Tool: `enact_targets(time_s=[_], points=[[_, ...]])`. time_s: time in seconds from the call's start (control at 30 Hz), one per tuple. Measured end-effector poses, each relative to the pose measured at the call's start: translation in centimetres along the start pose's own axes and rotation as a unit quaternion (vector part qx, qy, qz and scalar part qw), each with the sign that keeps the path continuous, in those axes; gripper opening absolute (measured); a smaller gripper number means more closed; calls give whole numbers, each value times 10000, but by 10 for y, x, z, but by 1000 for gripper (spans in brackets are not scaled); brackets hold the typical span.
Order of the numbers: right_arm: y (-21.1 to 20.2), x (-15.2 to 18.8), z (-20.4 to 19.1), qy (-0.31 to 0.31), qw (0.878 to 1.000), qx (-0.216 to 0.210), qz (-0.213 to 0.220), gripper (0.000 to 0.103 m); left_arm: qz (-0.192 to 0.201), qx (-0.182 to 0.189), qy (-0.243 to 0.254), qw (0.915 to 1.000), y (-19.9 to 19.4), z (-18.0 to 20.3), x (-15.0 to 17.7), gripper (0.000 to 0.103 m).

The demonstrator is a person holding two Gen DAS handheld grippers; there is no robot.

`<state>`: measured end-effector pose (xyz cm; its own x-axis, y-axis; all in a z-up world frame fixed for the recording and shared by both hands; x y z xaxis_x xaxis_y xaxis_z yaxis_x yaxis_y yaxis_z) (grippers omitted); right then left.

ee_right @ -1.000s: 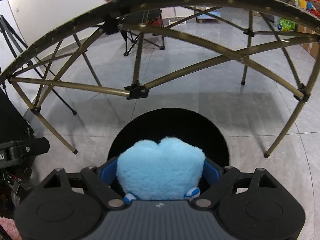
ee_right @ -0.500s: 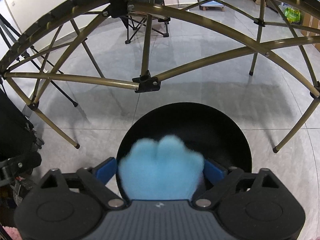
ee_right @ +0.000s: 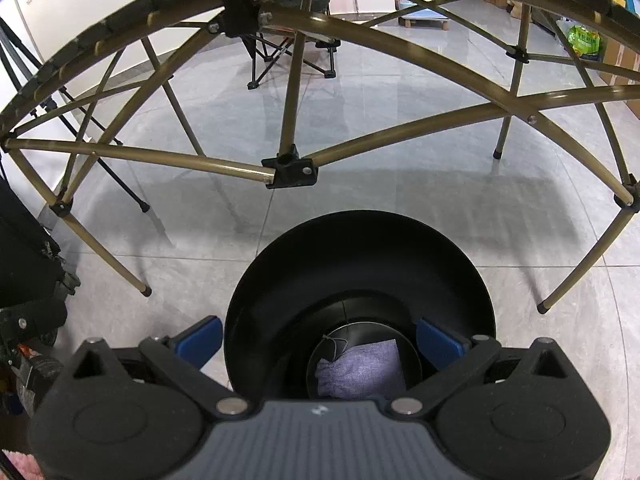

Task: Collect trash
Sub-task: 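Raise both grippers back toward the table items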

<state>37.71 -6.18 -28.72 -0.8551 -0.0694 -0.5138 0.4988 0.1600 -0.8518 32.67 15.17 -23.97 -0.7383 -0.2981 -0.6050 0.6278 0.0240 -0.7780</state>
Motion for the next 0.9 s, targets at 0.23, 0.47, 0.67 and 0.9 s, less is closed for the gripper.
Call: enact_targets(time_s=[0.23, 0.47, 0.67, 0.9], points=[[-16, 1, 7, 62, 9999, 3, 152, 103, 127, 105, 36, 9999, -11, 7, -3, 103], [-41, -2, 18, 143, 9985, -47, 526, 103, 327, 187, 130, 9992, -25, 18, -6, 103], [-67, -5, 30, 201, 9954, -53, 940, 103, 513, 286, 107, 9982, -39, 25, -9, 103], [-109, -21, 44, 310, 9842, -211, 1731, 103, 877, 391, 107, 9953, -58, 41, -19, 103]])
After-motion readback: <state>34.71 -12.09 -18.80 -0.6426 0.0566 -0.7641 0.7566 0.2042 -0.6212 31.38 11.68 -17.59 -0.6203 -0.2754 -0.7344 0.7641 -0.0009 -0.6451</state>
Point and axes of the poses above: each gripper's, at about its wrist camera, not at the fingertips, and y roughly the way its jaws point, z to its right, x to its underside, the point moved 8 cm from there along y, roughly the way its jaws point, and after that the axes turned 4 degrees about x, right-handed, at the moved point
